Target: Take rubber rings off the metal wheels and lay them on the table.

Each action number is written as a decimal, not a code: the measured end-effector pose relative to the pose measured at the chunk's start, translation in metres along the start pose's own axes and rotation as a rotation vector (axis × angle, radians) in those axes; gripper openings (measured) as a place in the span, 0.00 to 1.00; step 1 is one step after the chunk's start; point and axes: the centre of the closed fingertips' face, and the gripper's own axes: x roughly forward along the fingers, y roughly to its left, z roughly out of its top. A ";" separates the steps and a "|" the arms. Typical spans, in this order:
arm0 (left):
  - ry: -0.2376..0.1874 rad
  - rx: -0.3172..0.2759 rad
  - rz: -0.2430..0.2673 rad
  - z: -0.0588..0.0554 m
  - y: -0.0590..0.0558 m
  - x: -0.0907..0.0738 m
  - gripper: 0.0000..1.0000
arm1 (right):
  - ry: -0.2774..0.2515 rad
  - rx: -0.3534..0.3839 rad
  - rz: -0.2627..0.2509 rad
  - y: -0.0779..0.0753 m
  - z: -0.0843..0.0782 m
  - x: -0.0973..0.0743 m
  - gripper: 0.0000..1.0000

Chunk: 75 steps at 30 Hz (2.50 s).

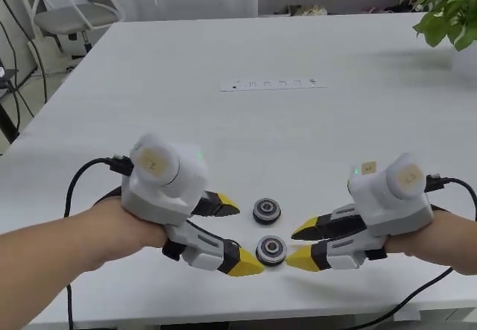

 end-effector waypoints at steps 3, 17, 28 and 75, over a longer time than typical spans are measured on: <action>0.004 0.002 -0.003 0.000 0.000 0.003 0.52 | 0.001 -0.001 0.003 0.000 -0.001 0.001 0.25; 0.034 0.012 -0.042 -0.004 -0.007 0.021 0.40 | 0.006 -0.001 0.006 0.003 -0.004 0.002 0.25; 0.042 0.007 -0.055 -0.006 -0.011 0.030 0.31 | 0.012 -0.002 0.009 0.005 -0.006 0.002 0.24; 0.025 0.103 0.052 -0.005 0.001 0.040 0.07 | 0.039 -0.059 0.014 0.003 0.003 0.011 0.24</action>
